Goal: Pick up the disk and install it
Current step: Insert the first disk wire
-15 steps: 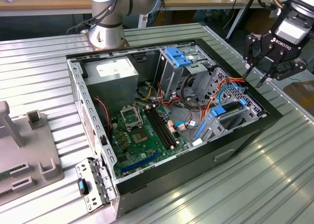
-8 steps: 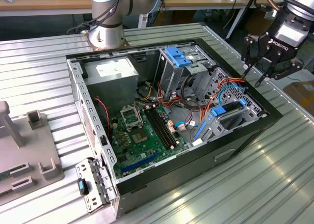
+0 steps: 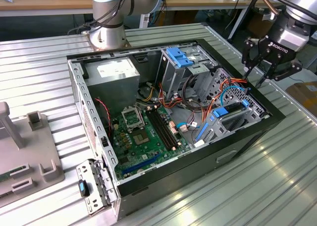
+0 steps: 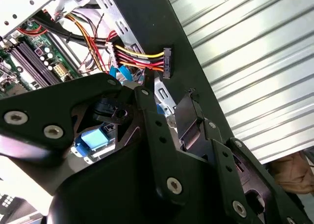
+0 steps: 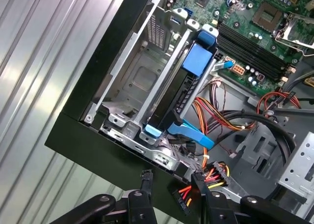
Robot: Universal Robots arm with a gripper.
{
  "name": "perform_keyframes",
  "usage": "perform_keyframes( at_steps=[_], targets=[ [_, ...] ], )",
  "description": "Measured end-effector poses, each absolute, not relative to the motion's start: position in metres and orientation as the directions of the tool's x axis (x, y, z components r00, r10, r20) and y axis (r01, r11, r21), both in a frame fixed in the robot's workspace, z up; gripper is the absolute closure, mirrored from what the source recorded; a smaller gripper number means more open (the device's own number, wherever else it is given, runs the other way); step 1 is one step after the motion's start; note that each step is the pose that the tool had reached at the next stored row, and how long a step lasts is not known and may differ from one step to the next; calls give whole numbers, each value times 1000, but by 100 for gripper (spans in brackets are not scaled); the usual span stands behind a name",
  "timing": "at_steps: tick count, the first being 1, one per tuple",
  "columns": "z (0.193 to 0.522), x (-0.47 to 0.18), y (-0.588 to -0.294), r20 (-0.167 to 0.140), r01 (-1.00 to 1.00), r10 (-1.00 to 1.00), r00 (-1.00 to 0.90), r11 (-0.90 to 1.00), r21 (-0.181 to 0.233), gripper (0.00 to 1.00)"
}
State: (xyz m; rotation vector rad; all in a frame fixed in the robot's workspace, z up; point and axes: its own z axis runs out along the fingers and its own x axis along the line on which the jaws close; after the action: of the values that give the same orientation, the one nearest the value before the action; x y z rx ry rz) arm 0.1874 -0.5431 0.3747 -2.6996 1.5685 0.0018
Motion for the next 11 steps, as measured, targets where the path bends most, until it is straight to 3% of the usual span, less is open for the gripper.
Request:
perform_keyframes(
  at_steps=[11],
  targets=[
    [370, 192, -541, -11, -846, -846, 533, -533, -16, 56]
  ],
)
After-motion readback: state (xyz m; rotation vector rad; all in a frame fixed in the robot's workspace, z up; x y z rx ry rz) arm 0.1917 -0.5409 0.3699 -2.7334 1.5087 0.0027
